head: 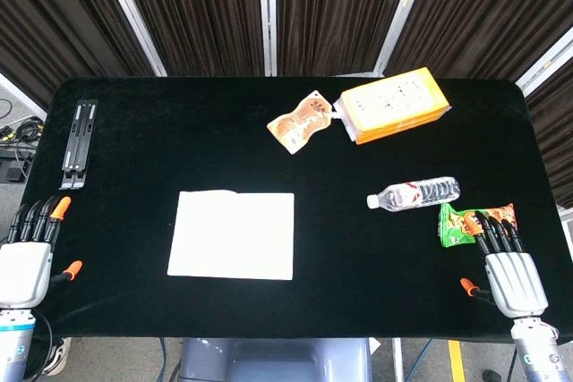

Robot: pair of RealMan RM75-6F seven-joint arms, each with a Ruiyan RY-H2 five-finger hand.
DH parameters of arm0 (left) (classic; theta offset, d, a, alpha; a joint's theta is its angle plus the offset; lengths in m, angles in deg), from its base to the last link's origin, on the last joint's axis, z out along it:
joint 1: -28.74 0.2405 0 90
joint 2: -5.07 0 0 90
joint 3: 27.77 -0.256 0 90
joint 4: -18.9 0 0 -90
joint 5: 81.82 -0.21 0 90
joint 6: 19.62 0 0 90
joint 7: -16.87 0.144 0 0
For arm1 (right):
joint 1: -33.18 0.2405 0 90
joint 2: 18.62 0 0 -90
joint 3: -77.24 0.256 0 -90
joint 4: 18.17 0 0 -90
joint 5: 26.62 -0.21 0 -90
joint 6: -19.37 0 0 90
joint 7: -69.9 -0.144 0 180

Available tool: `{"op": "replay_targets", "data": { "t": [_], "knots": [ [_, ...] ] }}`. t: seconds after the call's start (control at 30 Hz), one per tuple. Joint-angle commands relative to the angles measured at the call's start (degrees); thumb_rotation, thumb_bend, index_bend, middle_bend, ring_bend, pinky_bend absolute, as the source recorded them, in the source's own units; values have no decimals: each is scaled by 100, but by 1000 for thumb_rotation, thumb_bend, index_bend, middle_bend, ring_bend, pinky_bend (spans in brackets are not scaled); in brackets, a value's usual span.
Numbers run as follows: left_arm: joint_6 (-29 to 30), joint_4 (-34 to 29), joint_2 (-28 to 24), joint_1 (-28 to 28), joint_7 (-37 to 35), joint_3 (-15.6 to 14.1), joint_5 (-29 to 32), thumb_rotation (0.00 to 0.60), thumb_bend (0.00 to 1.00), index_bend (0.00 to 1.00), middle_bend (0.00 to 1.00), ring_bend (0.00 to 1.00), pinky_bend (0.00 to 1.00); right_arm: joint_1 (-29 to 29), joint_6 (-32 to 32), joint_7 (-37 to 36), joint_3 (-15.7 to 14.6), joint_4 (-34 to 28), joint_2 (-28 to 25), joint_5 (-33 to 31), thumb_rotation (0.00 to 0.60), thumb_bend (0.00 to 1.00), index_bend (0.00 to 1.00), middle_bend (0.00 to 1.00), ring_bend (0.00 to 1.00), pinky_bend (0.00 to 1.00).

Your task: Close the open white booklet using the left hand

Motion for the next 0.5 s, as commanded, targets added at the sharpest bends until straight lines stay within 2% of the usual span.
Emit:
{"op": "replay_targets", "data": {
  "t": [0.03,0.5],
  "knots": [
    [-11,-3,3,-5,6,1,8,600,0,0,0,0,0,-5,-17,-13,-1,8,-2,14,600,46,0,0,0,0],
    [-86,4,15,-29,12,-34,-4,600,5,0,0,0,0,-9,-33,-46,5,4,-15,13,600,47,0,0,0,0]
  ]
}}
